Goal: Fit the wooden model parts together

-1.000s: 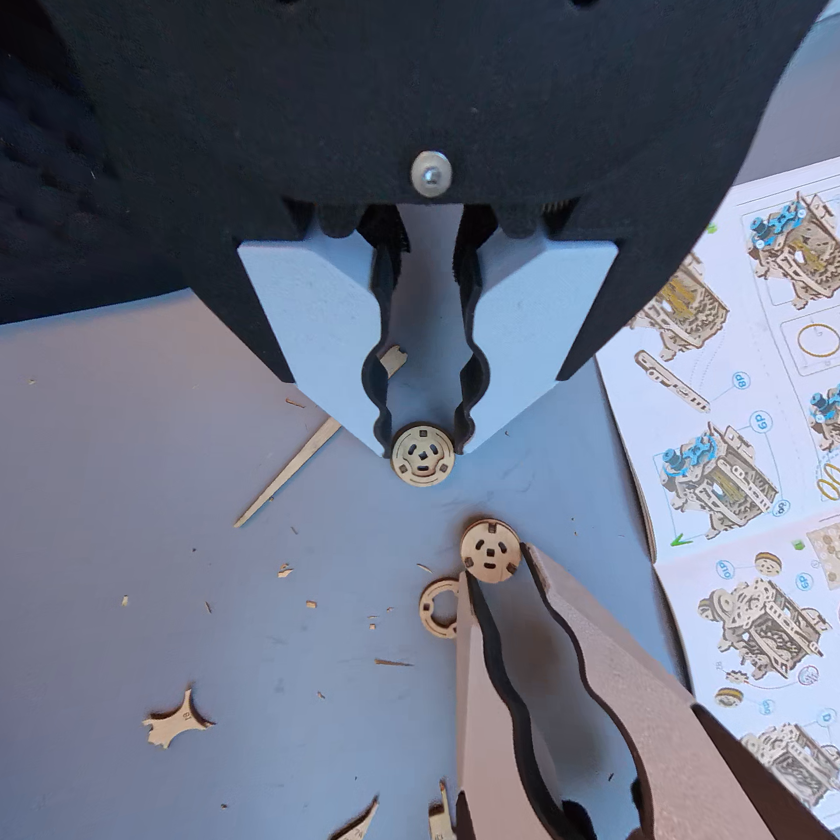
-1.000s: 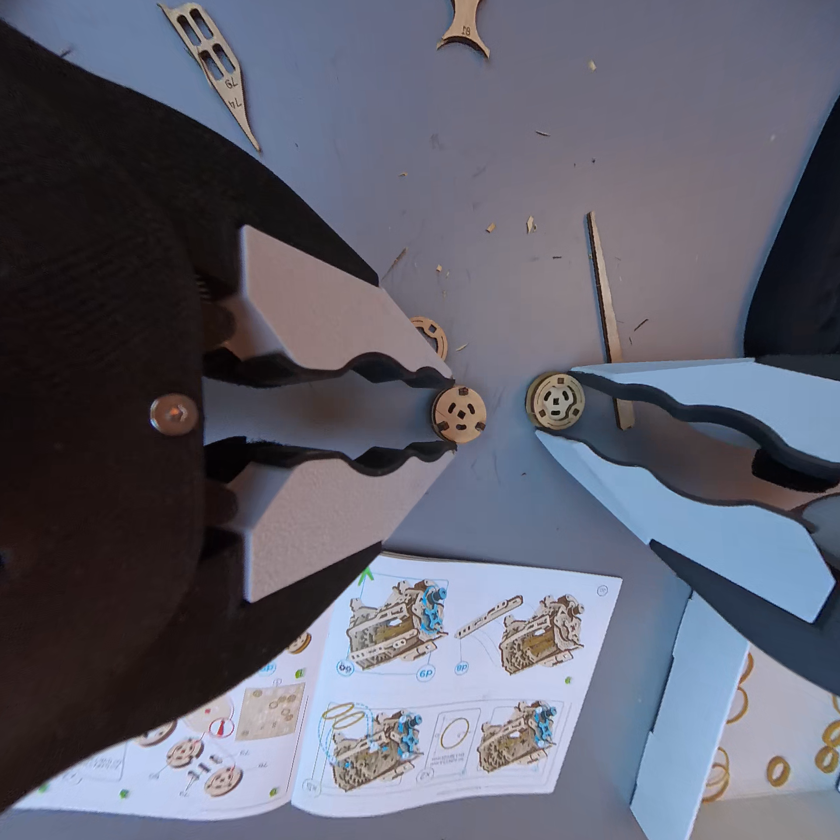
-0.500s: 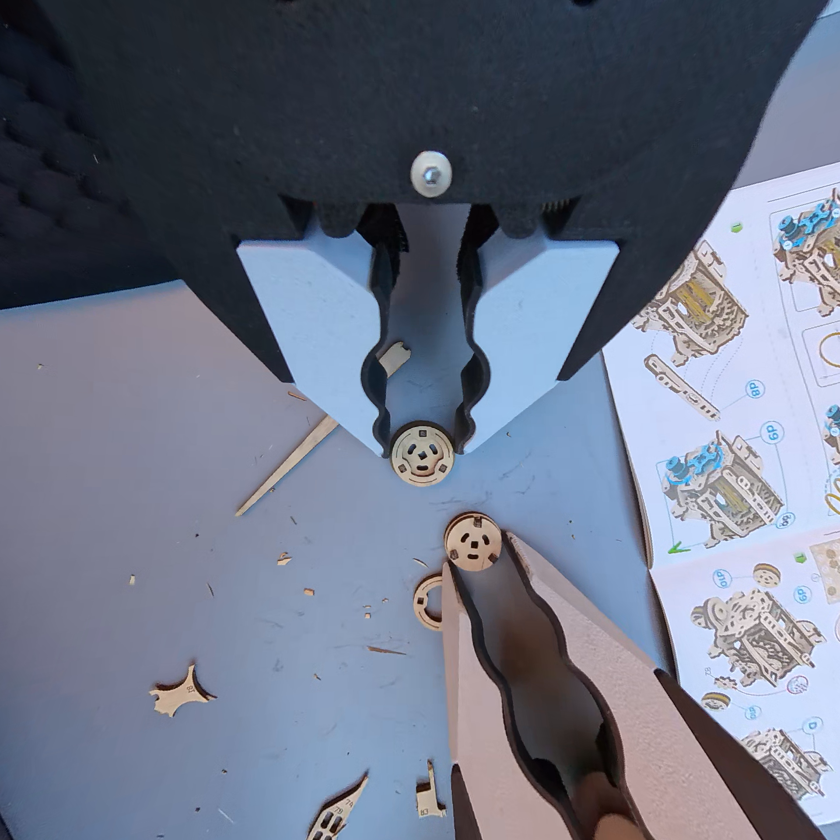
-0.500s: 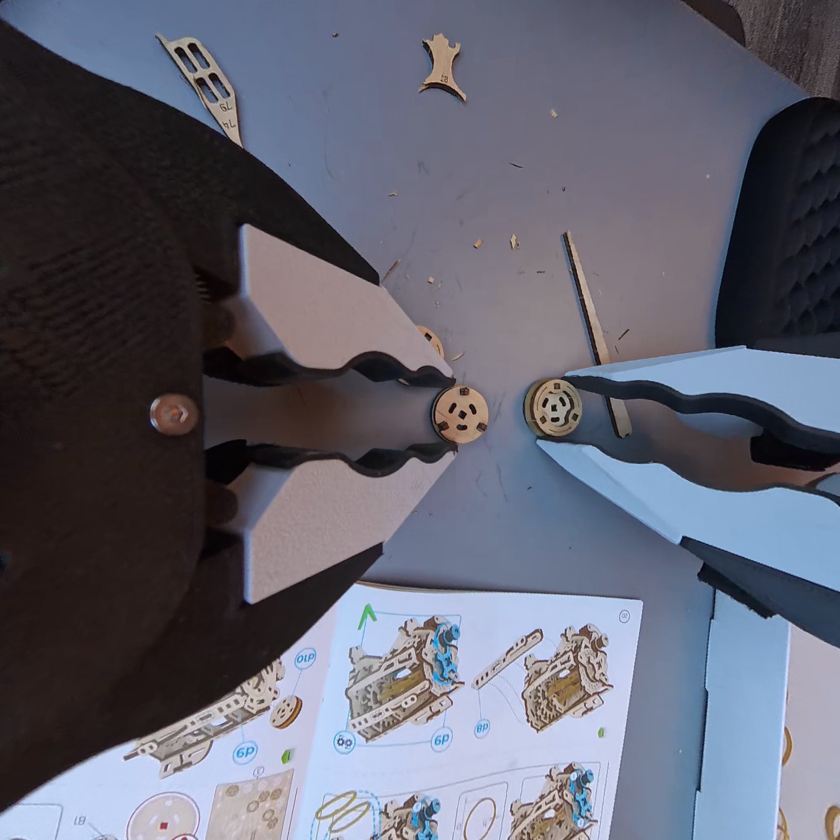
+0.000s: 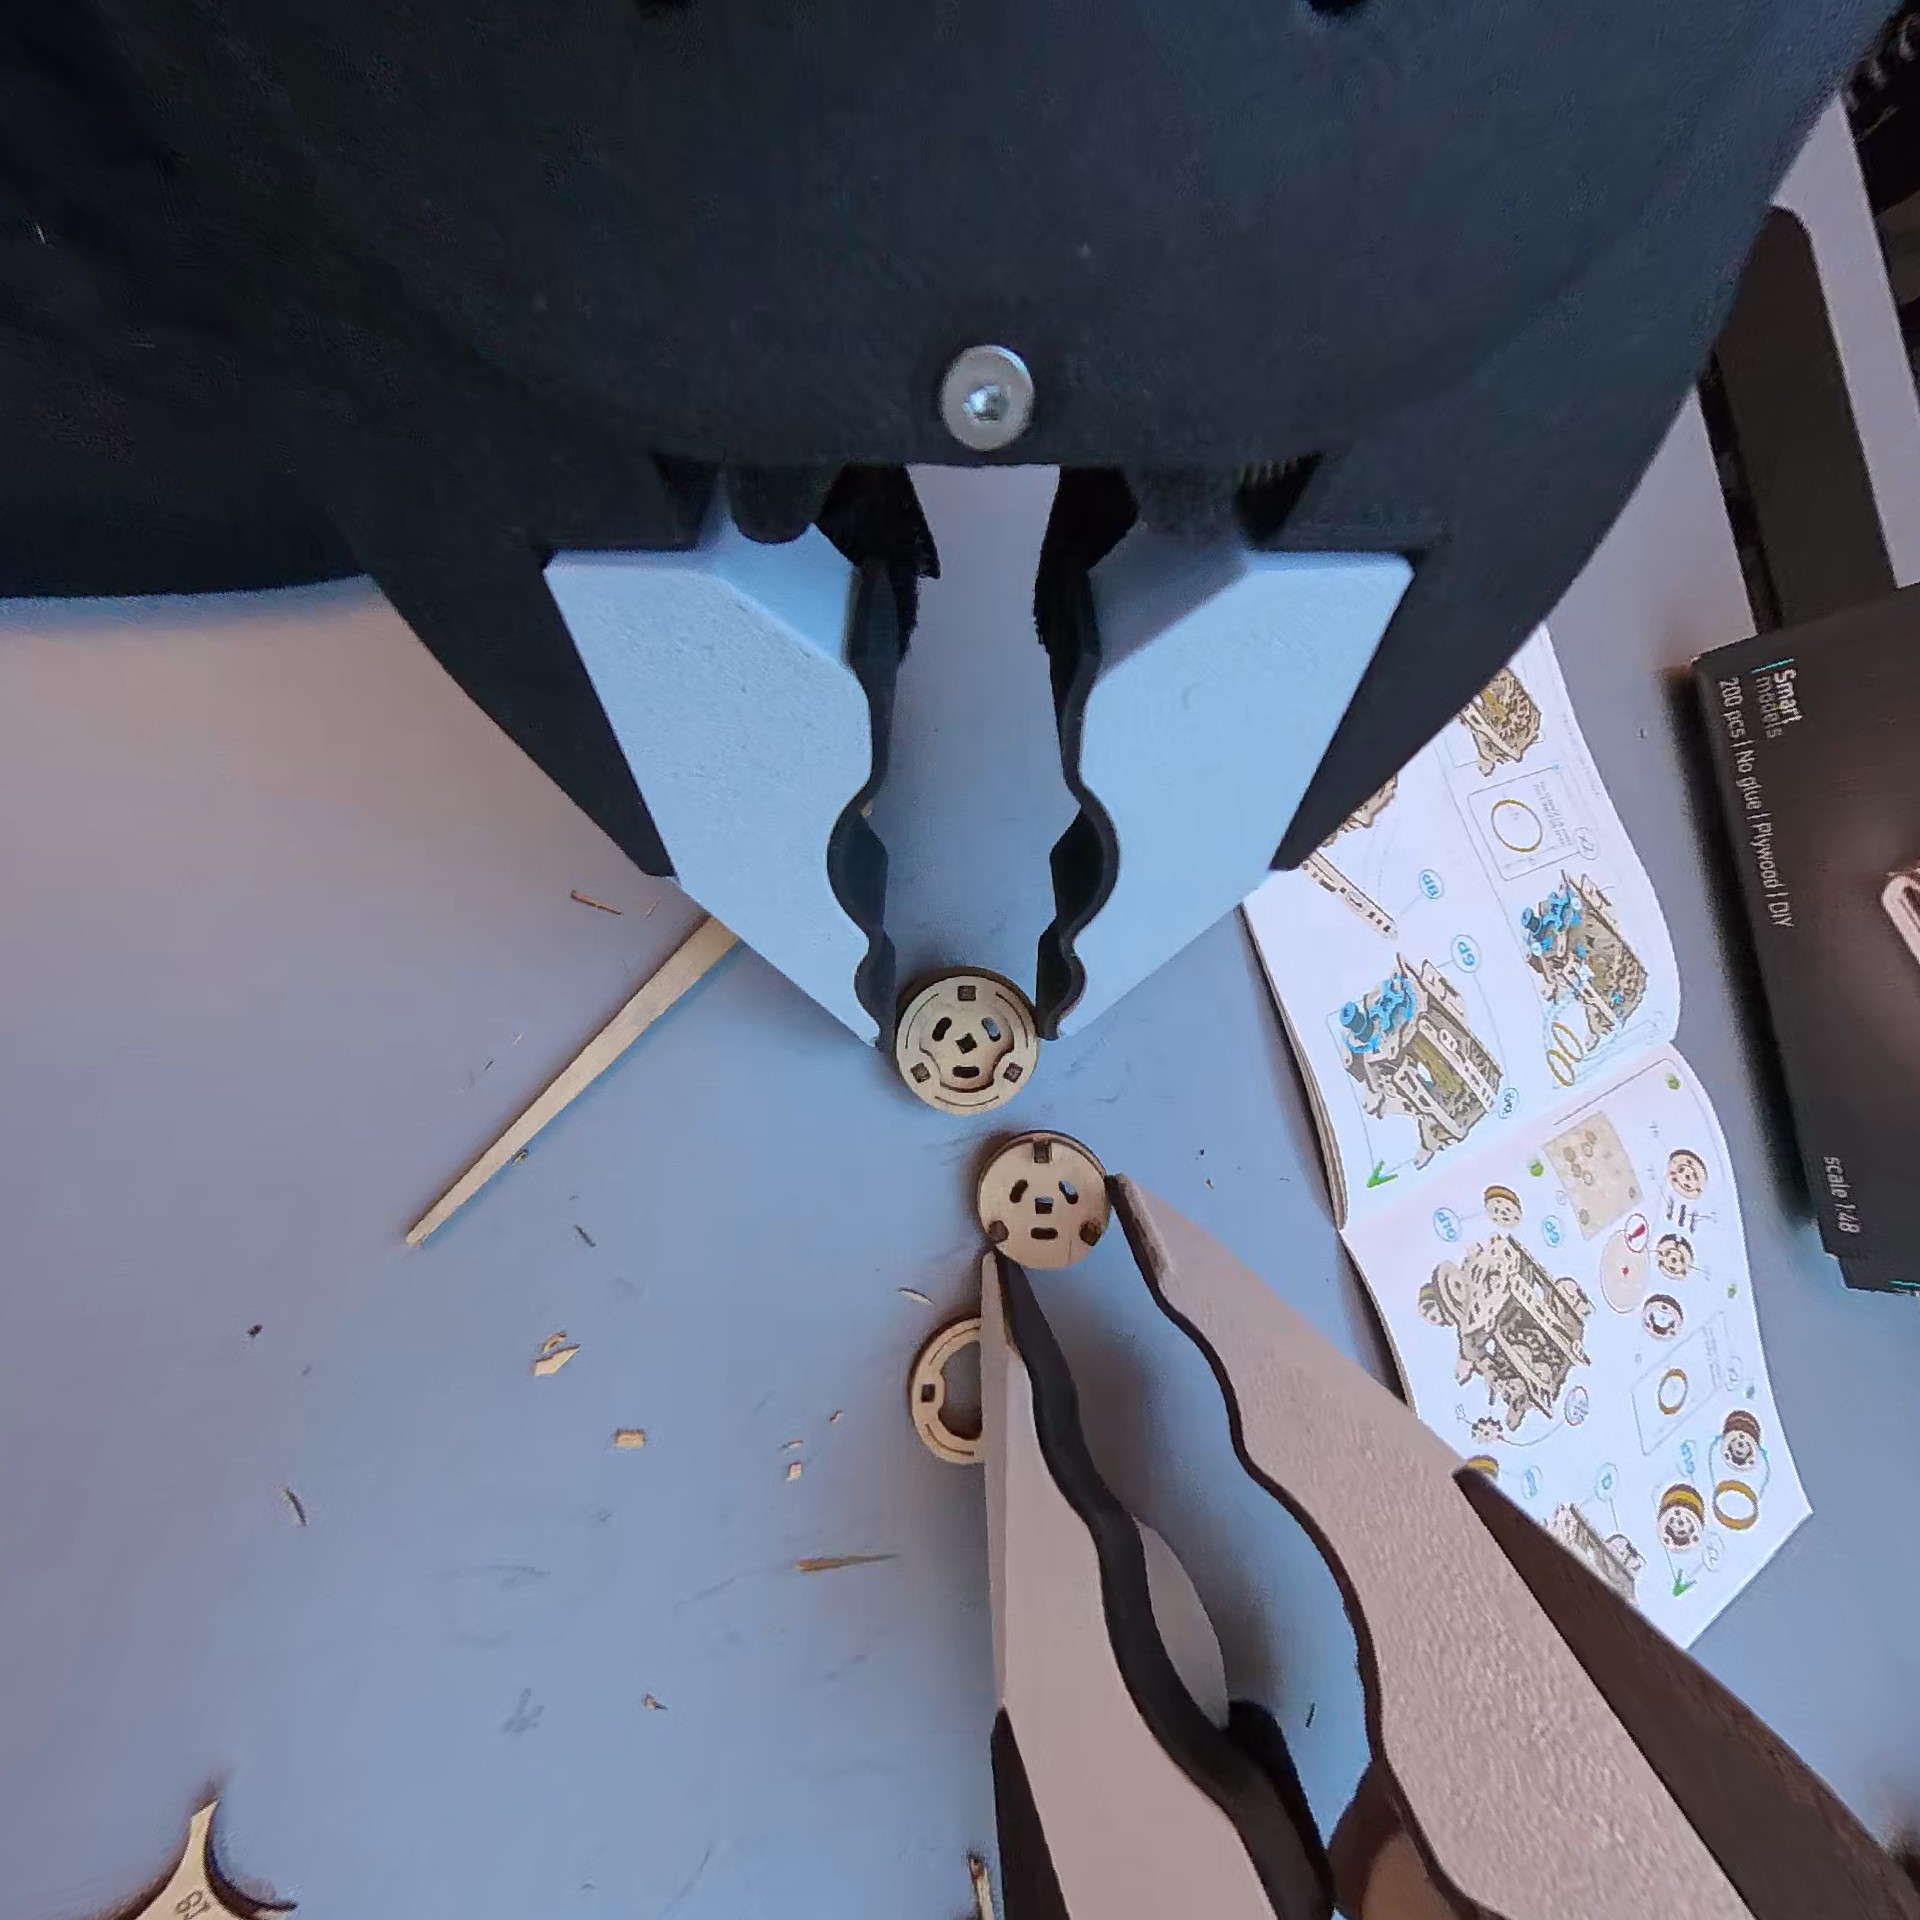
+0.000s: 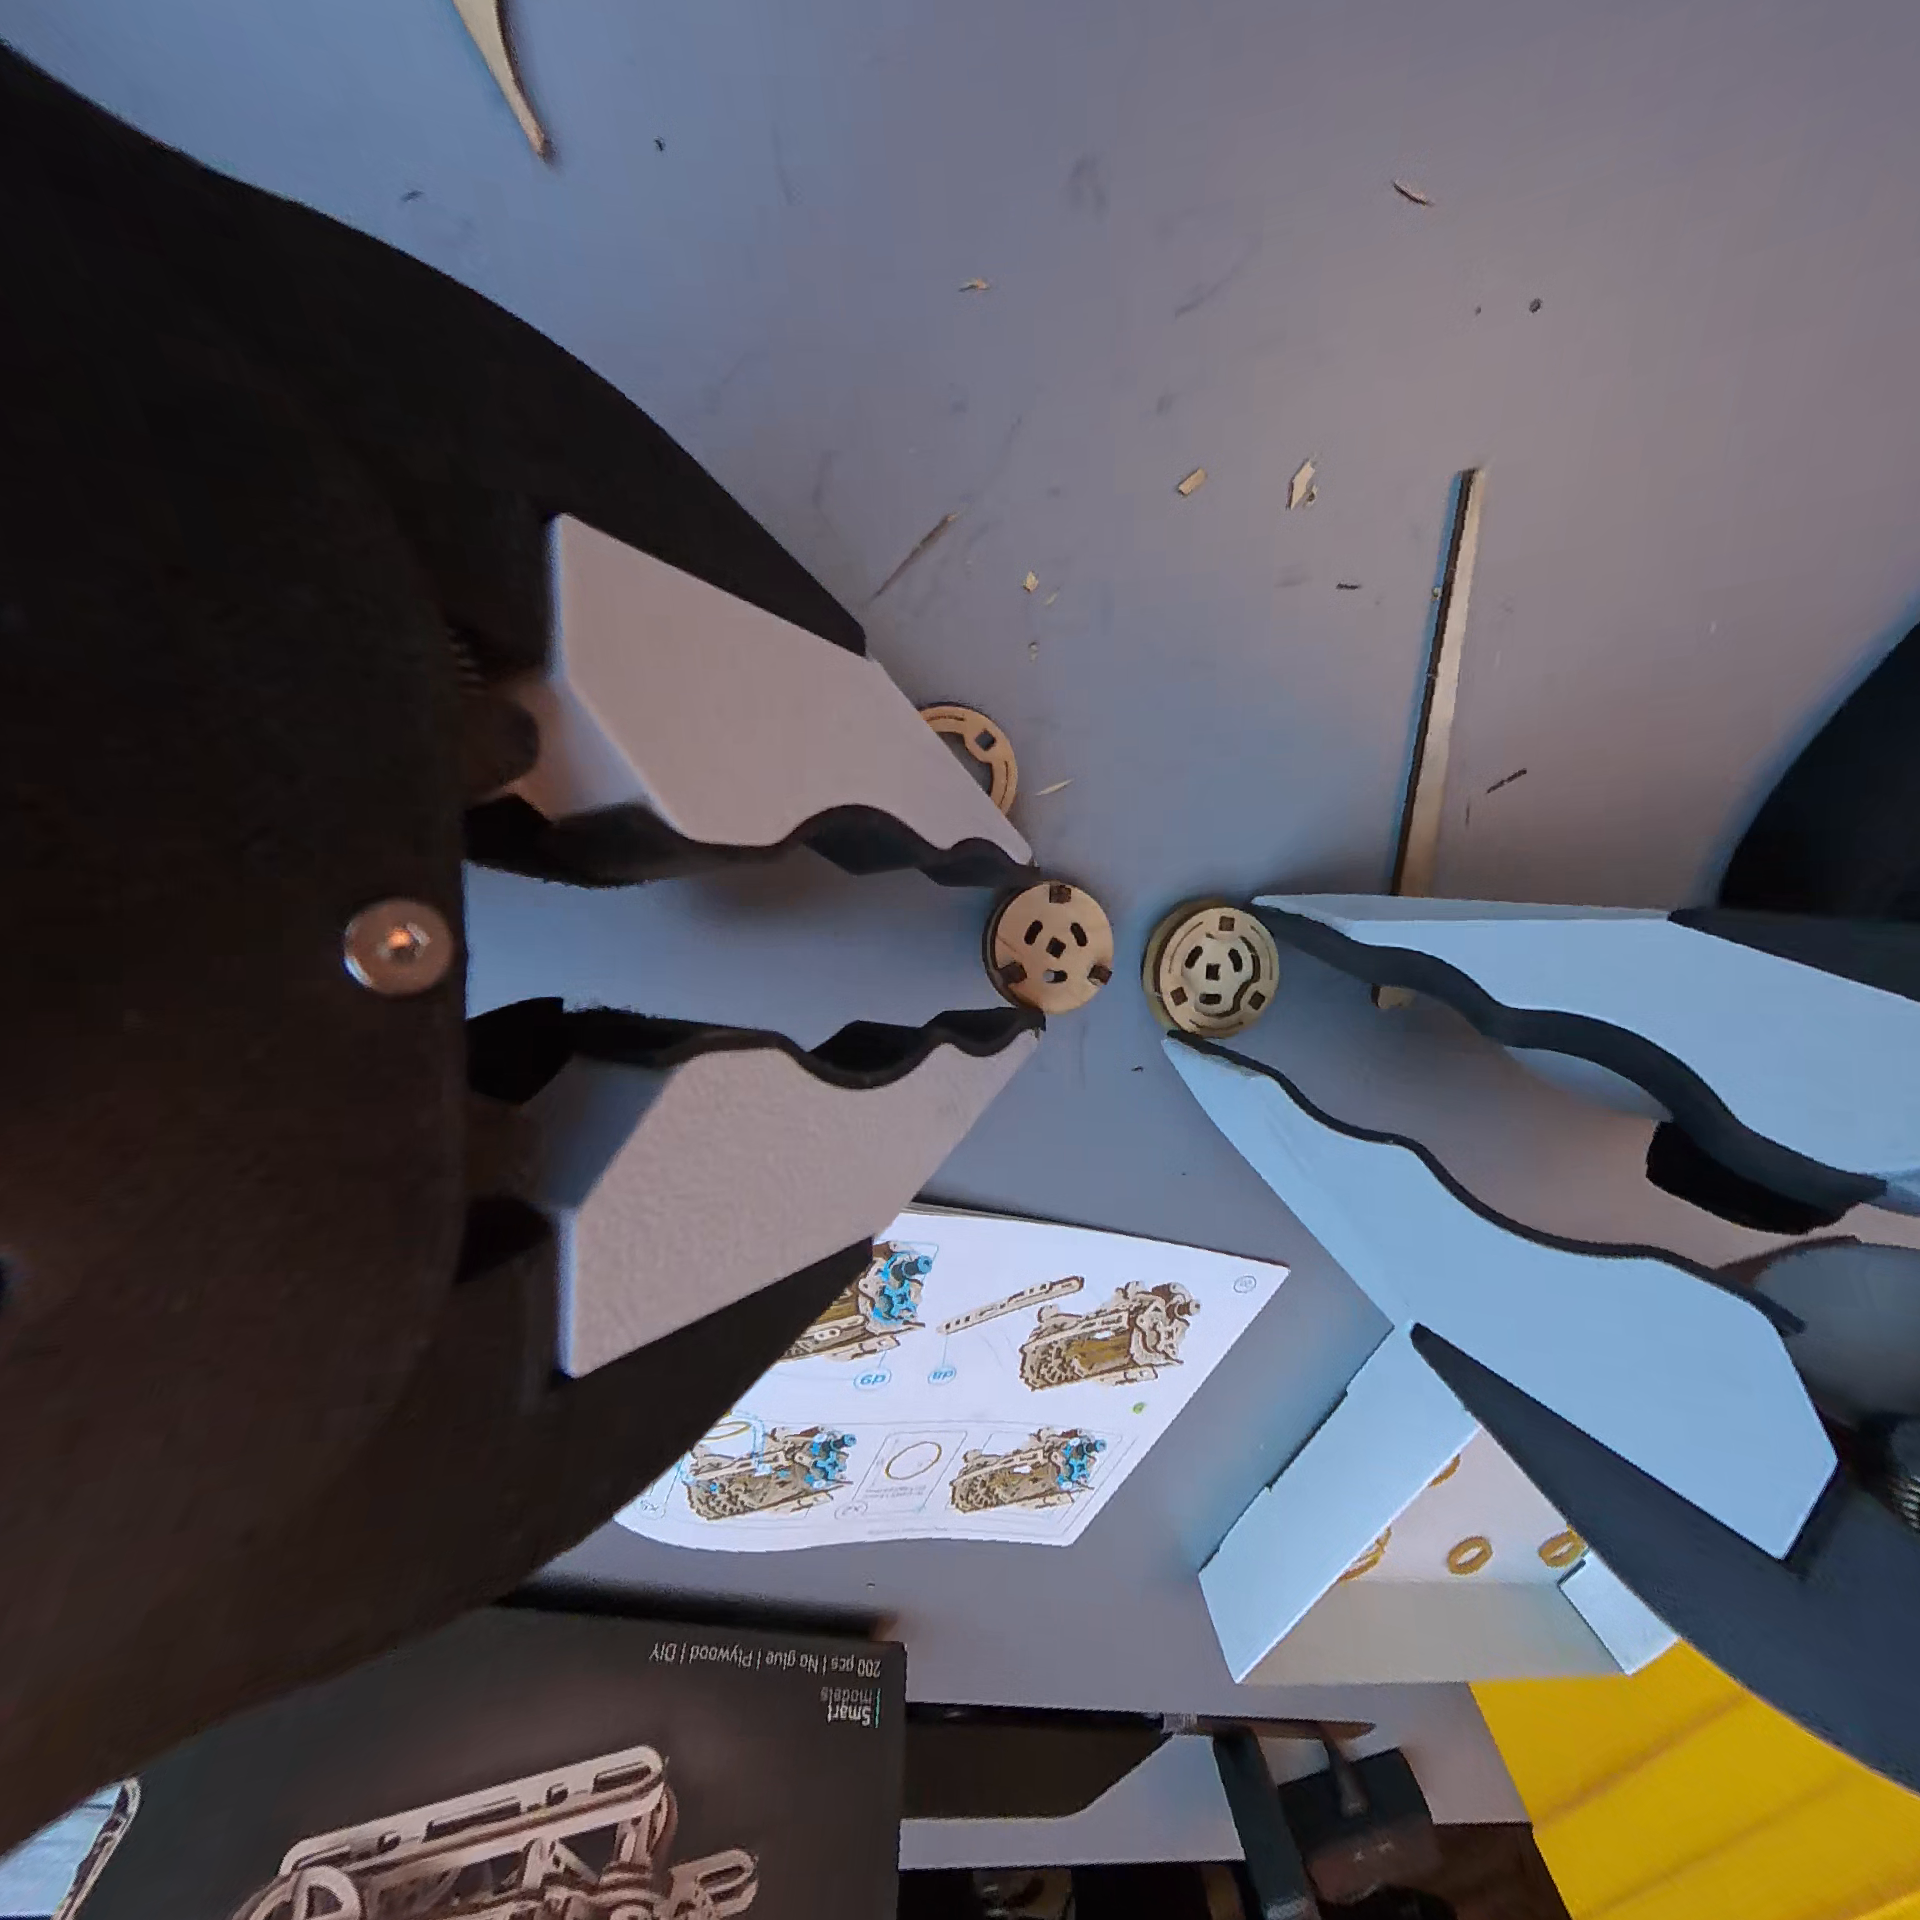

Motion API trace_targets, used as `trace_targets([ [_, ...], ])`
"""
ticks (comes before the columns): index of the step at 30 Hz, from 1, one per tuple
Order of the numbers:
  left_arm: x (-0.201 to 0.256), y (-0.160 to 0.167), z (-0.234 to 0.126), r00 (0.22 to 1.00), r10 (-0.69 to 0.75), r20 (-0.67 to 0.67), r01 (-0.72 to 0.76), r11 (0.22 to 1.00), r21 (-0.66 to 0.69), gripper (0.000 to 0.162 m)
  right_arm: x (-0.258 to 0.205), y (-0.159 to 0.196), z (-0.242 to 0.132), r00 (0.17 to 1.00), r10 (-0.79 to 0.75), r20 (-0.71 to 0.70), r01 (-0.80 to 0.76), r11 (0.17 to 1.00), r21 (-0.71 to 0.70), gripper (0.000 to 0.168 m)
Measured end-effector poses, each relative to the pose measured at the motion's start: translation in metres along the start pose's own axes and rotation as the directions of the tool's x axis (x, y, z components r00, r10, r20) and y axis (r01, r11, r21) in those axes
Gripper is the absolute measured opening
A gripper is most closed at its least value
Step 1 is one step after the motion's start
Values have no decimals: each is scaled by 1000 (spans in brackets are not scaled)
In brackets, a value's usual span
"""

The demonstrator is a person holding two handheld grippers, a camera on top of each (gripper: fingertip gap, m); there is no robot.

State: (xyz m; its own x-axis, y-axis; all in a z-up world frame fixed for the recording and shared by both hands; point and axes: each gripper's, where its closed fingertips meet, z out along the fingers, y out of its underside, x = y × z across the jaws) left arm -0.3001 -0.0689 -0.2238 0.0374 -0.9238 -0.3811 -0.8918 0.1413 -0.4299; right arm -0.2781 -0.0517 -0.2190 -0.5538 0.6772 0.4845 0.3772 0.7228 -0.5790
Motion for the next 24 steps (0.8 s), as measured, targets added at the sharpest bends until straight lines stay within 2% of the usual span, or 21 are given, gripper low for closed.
trace_targets([
  [14, 1, 0, 0, 999, -36, -20, 37, 999, 17, 25, 0, 1, 0, 1000, 22, 0, -22, 1000, 3, 23],
  [24, 1, 1, 1, 986, -141, -83, 149, 984, 94, 26, -3, 4, 0, 968, 222, 118, -230, 972, 55, 23],
])
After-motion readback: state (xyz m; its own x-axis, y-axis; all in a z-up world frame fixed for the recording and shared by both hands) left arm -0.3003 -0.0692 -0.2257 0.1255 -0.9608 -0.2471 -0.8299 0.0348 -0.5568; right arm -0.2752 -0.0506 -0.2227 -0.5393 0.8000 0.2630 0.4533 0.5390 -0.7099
